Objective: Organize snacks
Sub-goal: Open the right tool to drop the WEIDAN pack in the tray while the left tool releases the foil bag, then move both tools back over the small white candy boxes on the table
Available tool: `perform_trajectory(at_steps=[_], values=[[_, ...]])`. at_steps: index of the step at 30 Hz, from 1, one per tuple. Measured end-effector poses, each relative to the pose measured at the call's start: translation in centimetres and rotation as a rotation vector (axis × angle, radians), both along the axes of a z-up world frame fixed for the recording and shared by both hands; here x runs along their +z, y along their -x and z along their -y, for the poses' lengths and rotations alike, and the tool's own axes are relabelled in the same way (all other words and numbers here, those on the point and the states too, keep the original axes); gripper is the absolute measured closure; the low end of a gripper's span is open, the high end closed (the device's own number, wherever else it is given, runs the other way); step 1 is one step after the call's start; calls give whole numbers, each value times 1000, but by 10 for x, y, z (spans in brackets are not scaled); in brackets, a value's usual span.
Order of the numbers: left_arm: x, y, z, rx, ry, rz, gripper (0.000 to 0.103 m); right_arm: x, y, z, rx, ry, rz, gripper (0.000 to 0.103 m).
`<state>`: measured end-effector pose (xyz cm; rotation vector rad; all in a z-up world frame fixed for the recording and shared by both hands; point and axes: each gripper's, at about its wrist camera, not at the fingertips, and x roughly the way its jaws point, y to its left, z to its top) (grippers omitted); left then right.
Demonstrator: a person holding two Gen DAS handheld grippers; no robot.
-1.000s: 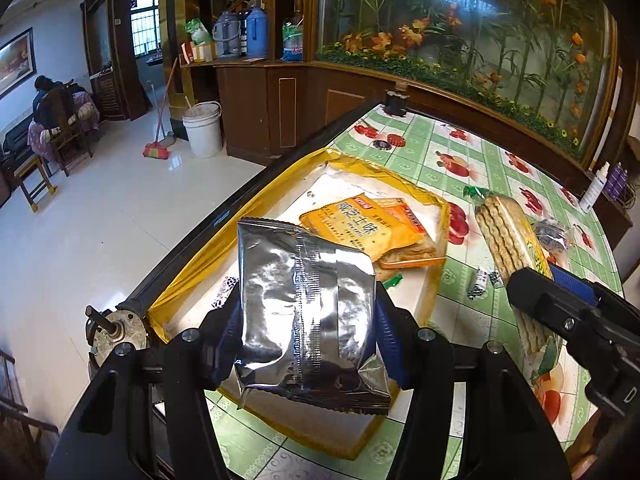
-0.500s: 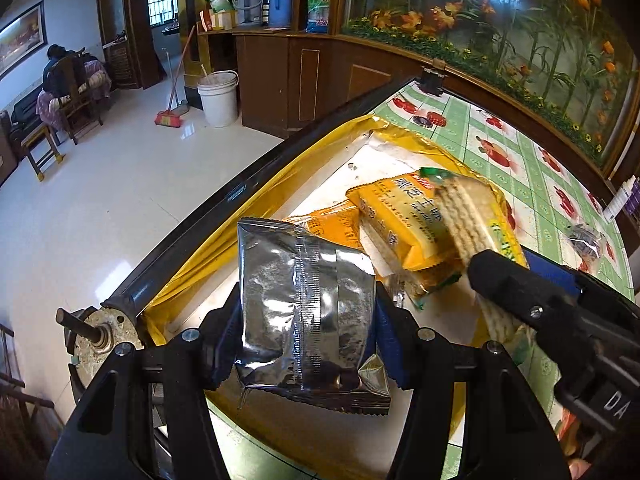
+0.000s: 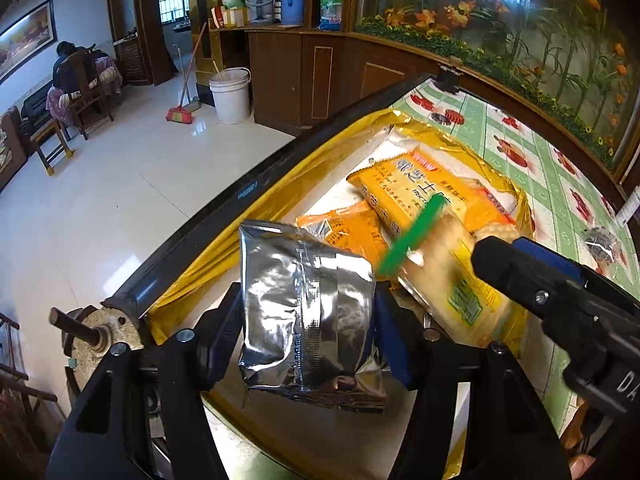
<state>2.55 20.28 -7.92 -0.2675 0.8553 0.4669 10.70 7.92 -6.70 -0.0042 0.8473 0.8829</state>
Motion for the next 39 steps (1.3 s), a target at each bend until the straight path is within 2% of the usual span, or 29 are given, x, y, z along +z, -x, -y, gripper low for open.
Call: perform_trajectory(at_steps=[6, 11, 19, 30, 39], values=[[18, 11, 4, 8, -36, 59, 27, 21, 7, 31, -43, -71, 16, 34], [29, 17, 12, -10, -35, 89, 27, 34, 14, 69, -100, -129, 21, 29], [43, 22, 36, -47, -64, 107, 27, 34, 21, 144, -231, -190, -5, 27], [45, 13, 86, -159, -68, 92, 25, 13, 30, 251, -447, -177, -28, 24], [27, -10, 141, -301, -60, 29, 26, -4, 34, 282, -525, -78, -17, 24]])
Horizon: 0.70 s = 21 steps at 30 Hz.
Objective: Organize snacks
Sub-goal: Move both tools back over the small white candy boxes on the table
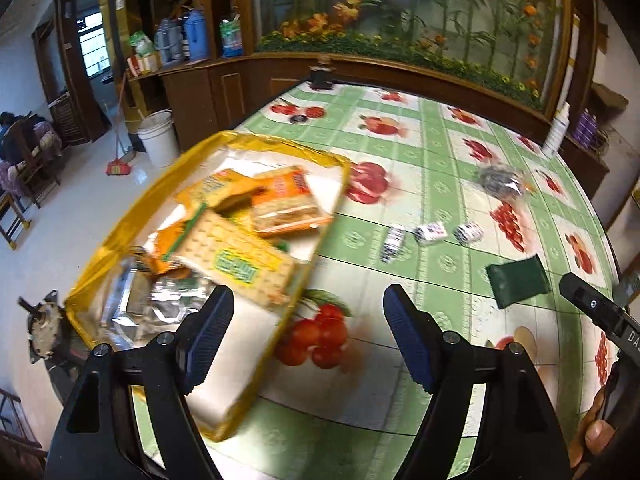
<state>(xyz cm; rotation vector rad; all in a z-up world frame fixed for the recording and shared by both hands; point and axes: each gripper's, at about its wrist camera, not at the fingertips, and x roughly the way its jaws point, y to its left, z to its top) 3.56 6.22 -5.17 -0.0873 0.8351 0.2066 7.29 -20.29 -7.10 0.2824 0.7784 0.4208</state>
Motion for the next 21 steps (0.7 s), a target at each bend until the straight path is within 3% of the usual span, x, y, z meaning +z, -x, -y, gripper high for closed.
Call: perform_trajectory(at_steps=[13, 21], values=[[-28, -33, 25, -67, 37, -91, 26, -11, -11, -1, 13, 85, -23, 24], [-37, -48, 28, -69, 11, -104, 26, -4, -28, -19, 69, 119, 13, 24]])
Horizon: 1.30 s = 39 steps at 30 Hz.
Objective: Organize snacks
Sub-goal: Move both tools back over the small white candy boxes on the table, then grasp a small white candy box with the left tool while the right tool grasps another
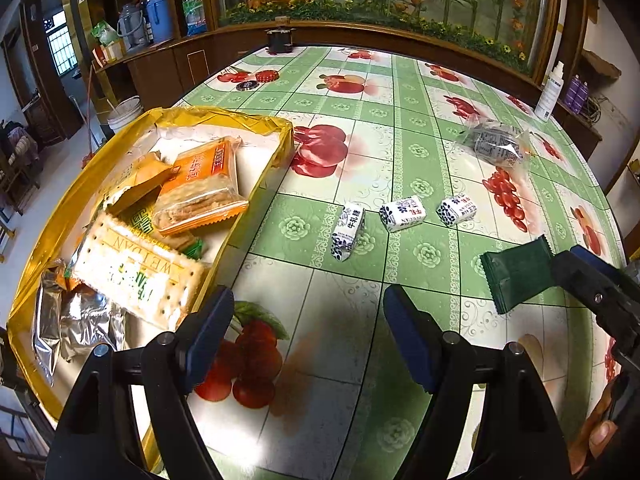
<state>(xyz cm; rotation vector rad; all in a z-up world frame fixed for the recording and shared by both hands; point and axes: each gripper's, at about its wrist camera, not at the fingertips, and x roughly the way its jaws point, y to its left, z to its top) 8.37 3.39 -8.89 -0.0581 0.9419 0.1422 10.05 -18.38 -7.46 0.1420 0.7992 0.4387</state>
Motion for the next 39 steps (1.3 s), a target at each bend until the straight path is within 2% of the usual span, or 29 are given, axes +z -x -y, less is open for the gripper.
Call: perform_trajectory(at_steps=[4, 8, 11, 15, 17, 20, 23, 24, 25, 26, 32, 39], values=[[-4, -10, -2, -4, -16, 5, 26, 0, -16, -23, 54, 37, 2, 27], [-5, -21, 3, -45, -50, 17, 26, -8, -40, -49, 91, 80, -25, 37], [-6, -30, 6, -68, -56, 21, 26, -17, -56, -62, 106, 105, -58, 38], [-16, -46, 9, -81, -61, -3, 26, -26, -70, -73, 119, 141, -85, 43], [-21, -51, 13, -85, -101, -2, 26, -31, -76, -77, 120, 168, -100, 58], [-22, -56, 16, -103, -100, 6, 26, -31, -78, -82, 118, 210, -83, 67], [-22, -57, 17, -130, -78, 14, 42, -30, -77, -85, 116, 238, -66, 70], [-21, -56, 18, -122, -92, 20, 58, -30, -77, -83, 112, 233, -67, 71], [-20, -56, 17, -135, -74, 18, 92, -30, -75, -81, 105, 241, -64, 71], [-20, -57, 14, -149, -23, 11, 92, -29, -74, -79, 98, 243, -61, 71], [-15, -43, 5, -155, 86, 8, 92, -16, -55, -47, 58, 127, -60, 71], [10, -6, -3, -158, 166, 64, 92, 1, -20, -10, 11, -4, -44, 71]])
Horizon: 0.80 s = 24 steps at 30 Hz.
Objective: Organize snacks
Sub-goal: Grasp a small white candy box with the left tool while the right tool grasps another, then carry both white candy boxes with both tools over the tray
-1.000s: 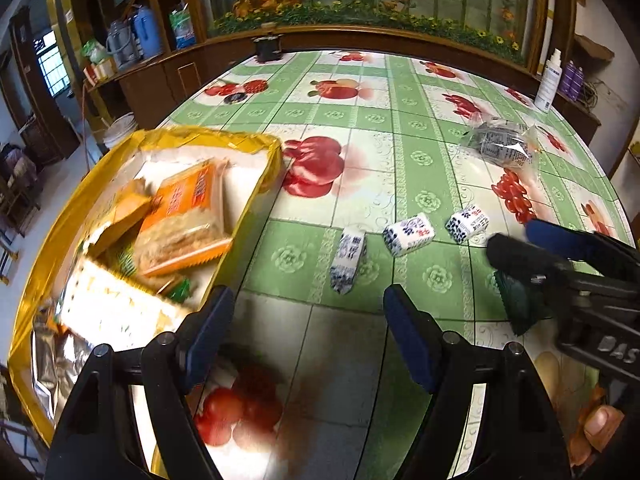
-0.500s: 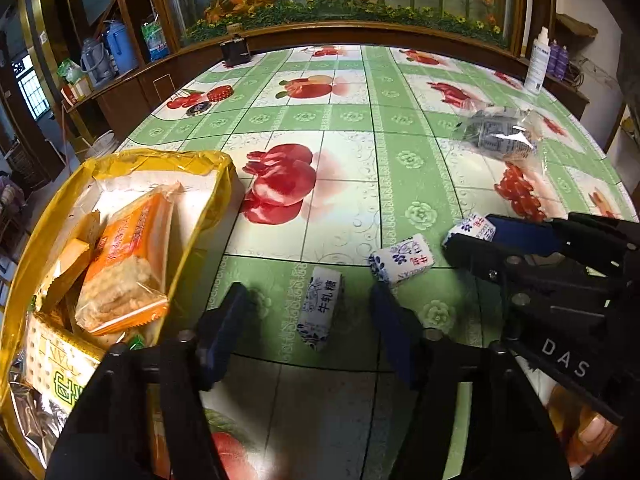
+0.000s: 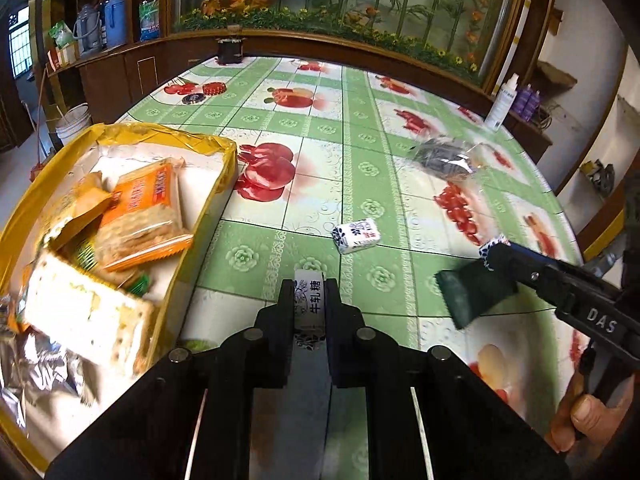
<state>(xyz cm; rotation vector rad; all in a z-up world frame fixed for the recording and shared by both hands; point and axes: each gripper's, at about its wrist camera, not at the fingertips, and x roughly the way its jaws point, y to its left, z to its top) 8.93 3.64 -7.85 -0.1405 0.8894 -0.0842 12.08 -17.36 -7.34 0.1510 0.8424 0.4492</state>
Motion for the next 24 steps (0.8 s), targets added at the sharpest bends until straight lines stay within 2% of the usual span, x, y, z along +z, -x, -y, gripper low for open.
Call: perform_trajectory(at_steps=[6, 24], values=[[18, 25, -10, 17, 35, 30, 92, 7, 25, 4, -2, -31, 10, 71], [39, 63, -34, 125, -47, 71, 92, 35, 71, -44, 107, -31, 71, 71]])
